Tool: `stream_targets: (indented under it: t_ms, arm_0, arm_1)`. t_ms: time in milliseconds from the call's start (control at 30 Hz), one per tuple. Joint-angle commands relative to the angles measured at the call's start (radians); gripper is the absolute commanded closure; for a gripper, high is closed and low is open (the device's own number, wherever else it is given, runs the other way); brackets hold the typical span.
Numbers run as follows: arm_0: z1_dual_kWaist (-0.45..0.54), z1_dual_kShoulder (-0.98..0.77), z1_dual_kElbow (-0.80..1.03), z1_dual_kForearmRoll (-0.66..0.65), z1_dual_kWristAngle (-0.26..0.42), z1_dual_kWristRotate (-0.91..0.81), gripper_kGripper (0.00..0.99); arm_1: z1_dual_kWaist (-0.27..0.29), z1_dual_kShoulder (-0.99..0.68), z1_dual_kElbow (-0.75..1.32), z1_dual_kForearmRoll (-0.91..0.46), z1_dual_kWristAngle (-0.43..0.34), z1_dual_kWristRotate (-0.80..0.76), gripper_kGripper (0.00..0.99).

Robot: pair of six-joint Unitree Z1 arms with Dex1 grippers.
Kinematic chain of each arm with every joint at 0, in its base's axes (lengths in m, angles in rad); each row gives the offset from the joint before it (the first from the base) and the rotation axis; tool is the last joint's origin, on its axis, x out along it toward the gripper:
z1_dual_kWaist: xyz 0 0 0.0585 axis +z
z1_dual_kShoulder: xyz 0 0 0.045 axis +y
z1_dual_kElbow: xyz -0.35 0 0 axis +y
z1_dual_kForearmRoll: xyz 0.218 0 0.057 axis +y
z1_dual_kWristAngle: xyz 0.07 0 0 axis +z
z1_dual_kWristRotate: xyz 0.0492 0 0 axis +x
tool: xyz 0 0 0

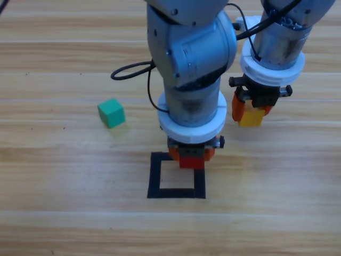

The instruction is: Stack the blocks in the rectangular block: red at the bottom, yellow in the middle, green on top

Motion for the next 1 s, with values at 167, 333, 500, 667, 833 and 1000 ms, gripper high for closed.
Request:
stream_targets:
  t_ms: [167,333,500,667,833,1000]
  arm_0:
    - [-0.004,0.074,0.020,0.020,0.026,-0.022,0.919]
    - [0.002,0.072,0.037,0.023,0.043,-0.040,0.919]
    - [0.024,0.085,0.052,0.023,0.039,-0.042,0.919]
    - [0.034,0.095,0.061,0.019,0.034,-0.042,0.919]
    - [0.040,0.098,0.068,0.008,0.031,-0.045,0.919]
    - [0.044,0.103,0.078,-0.018,0.028,-0.045,0.919]
  arm_1:
    - [-0.081,-0.039,0.049,0.006,0.013,-0.012,0.990]
    - [-0.101,-0.050,0.068,-0.003,0.015,-0.012,0.990]
    - [-0.104,-0.053,0.086,-0.014,0.015,-0.013,0.990]
    - [-0.104,-0.062,0.095,-0.022,0.015,-0.013,0.990]
    - [-0.104,-0.064,0.100,-0.025,0.015,-0.015,0.990]
    - [-0.104,-0.070,0.106,-0.029,0.015,-0.016,0.990]
